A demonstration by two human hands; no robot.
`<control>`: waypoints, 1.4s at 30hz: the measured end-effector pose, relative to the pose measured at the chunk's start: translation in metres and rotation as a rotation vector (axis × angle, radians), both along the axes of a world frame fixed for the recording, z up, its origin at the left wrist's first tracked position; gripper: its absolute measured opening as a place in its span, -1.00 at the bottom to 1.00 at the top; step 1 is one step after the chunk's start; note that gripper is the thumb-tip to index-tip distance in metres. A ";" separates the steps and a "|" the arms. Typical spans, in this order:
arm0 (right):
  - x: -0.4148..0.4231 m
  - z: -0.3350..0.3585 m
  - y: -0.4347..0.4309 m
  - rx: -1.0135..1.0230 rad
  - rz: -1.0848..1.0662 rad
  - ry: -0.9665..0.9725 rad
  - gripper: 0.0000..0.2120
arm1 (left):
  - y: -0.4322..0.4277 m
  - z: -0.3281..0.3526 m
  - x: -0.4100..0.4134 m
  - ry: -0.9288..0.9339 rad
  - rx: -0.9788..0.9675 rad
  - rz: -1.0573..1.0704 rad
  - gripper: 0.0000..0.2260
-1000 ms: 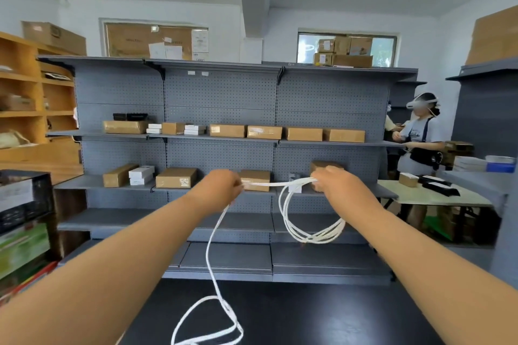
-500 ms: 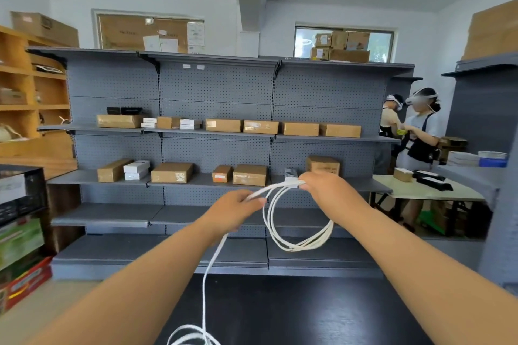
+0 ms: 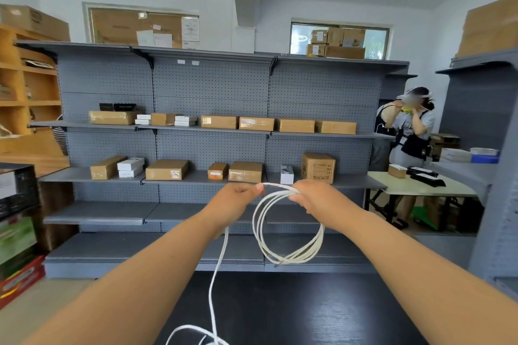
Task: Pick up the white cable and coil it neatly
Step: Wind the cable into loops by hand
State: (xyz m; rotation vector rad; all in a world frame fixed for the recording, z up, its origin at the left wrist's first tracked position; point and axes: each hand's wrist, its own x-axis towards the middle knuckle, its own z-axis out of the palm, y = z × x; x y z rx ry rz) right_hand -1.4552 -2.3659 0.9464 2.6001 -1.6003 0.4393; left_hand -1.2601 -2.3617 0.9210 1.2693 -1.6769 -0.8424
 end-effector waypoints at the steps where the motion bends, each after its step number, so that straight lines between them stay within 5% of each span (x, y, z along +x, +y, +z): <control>1: -0.001 0.000 0.000 -0.002 0.001 -0.040 -0.80 | 0.003 -0.002 0.000 0.017 0.052 -0.003 -0.68; 14: -0.004 0.001 -0.004 -0.249 -0.146 -0.282 -0.76 | 0.008 -0.015 -0.005 0.306 0.199 -0.164 -0.66; 23: -0.001 -0.014 -0.005 -0.318 -0.227 -0.573 -0.77 | 0.008 -0.015 -0.026 0.366 0.018 -0.067 -0.85; 31: 0.009 -0.033 -0.004 0.034 -0.204 -0.867 -0.78 | 0.001 -0.005 -0.017 -0.213 -0.422 0.226 -0.79; 35: 0.008 -0.035 -0.005 0.165 -0.191 -0.757 -0.76 | 0.001 0.008 -0.013 -0.458 -0.480 0.232 -0.80; 42: 0.020 -0.022 0.002 0.049 -0.027 -0.547 -0.63 | -0.006 0.019 -0.012 -0.748 -0.436 0.147 -0.78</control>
